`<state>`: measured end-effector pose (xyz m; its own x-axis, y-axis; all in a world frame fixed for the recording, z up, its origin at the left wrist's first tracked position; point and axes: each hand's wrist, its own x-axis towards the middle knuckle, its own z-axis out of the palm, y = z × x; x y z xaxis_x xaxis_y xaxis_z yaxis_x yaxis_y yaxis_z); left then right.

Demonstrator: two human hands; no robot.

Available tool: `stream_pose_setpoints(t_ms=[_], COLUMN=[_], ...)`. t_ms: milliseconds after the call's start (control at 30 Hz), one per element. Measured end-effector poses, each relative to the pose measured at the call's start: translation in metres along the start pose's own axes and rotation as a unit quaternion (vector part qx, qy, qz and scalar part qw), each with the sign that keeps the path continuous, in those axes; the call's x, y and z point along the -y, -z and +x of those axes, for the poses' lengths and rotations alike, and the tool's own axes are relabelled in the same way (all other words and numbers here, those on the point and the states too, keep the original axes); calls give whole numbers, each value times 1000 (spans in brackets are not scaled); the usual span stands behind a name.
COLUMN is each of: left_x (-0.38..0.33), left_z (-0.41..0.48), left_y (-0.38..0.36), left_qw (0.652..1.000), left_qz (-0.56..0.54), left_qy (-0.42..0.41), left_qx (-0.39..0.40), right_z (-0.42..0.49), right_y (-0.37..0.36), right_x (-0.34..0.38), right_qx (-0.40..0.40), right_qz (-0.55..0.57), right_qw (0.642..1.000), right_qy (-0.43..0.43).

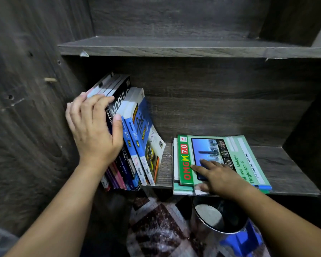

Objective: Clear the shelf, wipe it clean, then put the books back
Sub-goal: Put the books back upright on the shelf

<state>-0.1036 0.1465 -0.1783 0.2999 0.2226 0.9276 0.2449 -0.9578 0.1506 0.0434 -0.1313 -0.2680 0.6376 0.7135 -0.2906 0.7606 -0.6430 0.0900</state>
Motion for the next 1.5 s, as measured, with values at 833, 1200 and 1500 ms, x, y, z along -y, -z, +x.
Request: stream_pose_setpoints(t_ms=[833, 1200, 1500], left_x=[-5, -2, -2], left_z=[-1, -2, -2], left_y=[0, 1, 2], left_qw=[1000, 1000, 1000], left_qz=[-1, -3, -5], left_qy=[10, -1, -4], left_qx=[-5, 2, 3], right_z=[8, 38, 16], right_y=[-4, -30, -35], right_x=[9, 50, 9], right_qx=[-99, -153, -122], right_qz=[-50, -74, -27], right_qw=[991, 966, 979], right_qy=[79, 195, 161])
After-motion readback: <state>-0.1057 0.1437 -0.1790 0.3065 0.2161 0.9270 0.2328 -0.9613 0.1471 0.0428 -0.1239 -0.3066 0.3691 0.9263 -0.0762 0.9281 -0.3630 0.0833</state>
